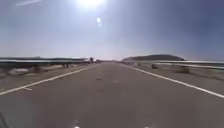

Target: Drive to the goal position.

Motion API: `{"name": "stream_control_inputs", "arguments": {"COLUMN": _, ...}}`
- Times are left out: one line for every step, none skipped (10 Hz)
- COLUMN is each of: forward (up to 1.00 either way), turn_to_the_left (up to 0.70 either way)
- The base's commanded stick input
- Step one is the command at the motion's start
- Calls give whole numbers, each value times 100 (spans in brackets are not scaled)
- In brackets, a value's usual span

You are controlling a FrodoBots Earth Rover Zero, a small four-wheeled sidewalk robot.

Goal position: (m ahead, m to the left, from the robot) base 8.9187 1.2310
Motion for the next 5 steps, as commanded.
{"name": "stream_control_inputs", "arguments": {"forward": 100, "turn_to_the_left": 0}}
{"name": "stream_control_inputs", "arguments": {"forward": 100, "turn_to_the_left": 0}}
{"name": "stream_control_inputs", "arguments": {"forward": 100, "turn_to_the_left": 0}}
{"name": "stream_control_inputs", "arguments": {"forward": 100, "turn_to_the_left": 0}}
{"name": "stream_control_inputs", "arguments": {"forward": 100, "turn_to_the_left": 0}}
